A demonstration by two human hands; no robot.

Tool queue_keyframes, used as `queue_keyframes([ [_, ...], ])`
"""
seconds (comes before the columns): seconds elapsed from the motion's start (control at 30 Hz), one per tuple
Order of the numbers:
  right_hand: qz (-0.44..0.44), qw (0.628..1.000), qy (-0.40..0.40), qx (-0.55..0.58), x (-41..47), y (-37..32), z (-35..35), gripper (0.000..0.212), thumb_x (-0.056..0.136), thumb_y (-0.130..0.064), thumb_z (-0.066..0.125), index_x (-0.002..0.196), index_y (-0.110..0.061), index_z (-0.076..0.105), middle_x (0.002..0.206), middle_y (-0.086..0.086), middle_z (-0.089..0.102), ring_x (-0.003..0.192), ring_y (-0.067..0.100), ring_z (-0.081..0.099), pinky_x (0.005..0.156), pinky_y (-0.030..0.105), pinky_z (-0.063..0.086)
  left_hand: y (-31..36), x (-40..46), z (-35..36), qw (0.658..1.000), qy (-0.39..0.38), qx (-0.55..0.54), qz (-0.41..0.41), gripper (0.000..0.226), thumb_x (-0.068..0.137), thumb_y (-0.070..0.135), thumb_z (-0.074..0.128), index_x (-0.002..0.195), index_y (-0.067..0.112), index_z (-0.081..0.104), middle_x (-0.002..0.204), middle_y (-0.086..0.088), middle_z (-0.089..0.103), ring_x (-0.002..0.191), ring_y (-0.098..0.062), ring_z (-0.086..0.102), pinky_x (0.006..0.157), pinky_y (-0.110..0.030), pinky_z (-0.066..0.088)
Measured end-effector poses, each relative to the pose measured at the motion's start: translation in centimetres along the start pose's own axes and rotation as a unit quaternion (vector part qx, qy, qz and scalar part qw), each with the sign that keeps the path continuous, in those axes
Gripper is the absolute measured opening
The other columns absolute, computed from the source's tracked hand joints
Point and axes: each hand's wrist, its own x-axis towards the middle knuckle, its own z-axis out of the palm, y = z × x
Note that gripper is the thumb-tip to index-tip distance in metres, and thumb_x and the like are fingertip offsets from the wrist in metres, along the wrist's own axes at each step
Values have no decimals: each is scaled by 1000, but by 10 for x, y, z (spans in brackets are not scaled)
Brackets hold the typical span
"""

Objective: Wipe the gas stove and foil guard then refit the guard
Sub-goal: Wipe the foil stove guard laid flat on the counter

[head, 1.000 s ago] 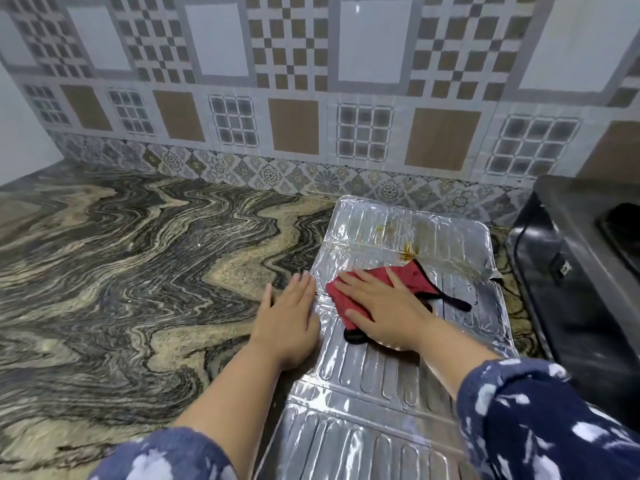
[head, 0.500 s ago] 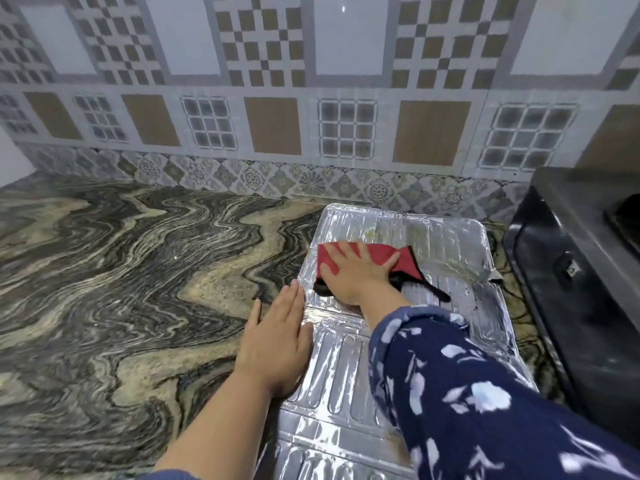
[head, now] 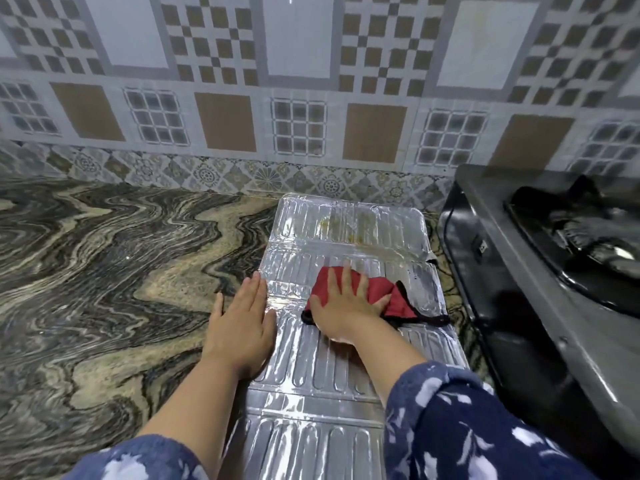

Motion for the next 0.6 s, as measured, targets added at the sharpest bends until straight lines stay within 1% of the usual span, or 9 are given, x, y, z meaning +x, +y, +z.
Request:
queue_keyframes([
  [0.07,-20,999,-43,-10,-2,0,-18,68,96,-59,19,148,-34,-17,157,1,-26,143,38,-21,105,73,-7,0,0,-1,1000,7,-11,5,61,98,43,16,152,20,-2,159,9,-9,145,-5,-7,118,-44,-4],
  [0.1,-45,996,-46,-56,-1,6,-27,67,94,-63,19,148,-40,-13,158,-1,-21,144,38,-19,104,74,-11,0,0,-1,1000,11,-15,8,60,99,41,19,152,20,-1,159,9,-8,146,-5,-6,118,-44,-3],
  [0.17,-125,974,8,-191,1,25,-32,63,91,-69,13,147,-47,-5,159,-9,-12,145,33,-20,98,73,-23,-1,-1,-1,1000,15,-18,9,60,99,40,21,152,20,0,159,9,-6,145,-5,-5,119,-44,-1],
  [0.2,-173,958,45,-223,1,36,-29,62,90,-69,11,147,-47,-3,159,-12,-10,145,27,-20,98,71,-26,-1,0,-1,1000,14,-18,9,60,99,41,20,152,20,0,159,9,-7,145,-4,-5,119,-44,-1],
  [0.27,-242,949,81,-184,0,52,-16,61,93,-64,13,149,-44,-2,158,-16,-12,146,15,-17,105,65,-23,-3,1,1,1000,10,-7,7,61,97,44,15,152,21,-2,159,10,-9,145,-3,-7,119,-44,-1],
  [0.3,-253,952,89,-146,0,55,-8,60,95,-62,14,149,-42,-2,158,-18,-13,146,11,-16,110,60,-19,-4,1,1,1000,8,-1,7,64,95,48,10,152,21,-2,159,11,-10,144,-3,-8,119,-44,-2],
  [0.37,-232,962,109,-99,7,59,0,59,95,-61,14,149,-43,-1,158,-18,-12,146,6,-13,114,55,-14,-5,2,2,1000,10,-2,9,76,83,55,-4,151,22,-3,158,12,-11,142,0,-9,118,-43,-2],
  [0.43,-187,972,123,-70,19,63,-2,60,93,-64,13,149,-44,0,158,-18,-10,146,7,-10,116,53,-10,-6,2,3,1000,7,-2,11,83,76,57,-11,151,23,-4,157,14,-12,140,2,-12,118,-43,-3],
  [0.6,-16,984,170,-39,48,95,-14,65,92,-65,9,150,-36,0,160,-11,-8,148,14,-8,117,52,-5,-7,1,4,1000,9,-4,12,75,82,56,-5,151,24,-6,156,15,-15,140,3,-13,119,-42,-3],
])
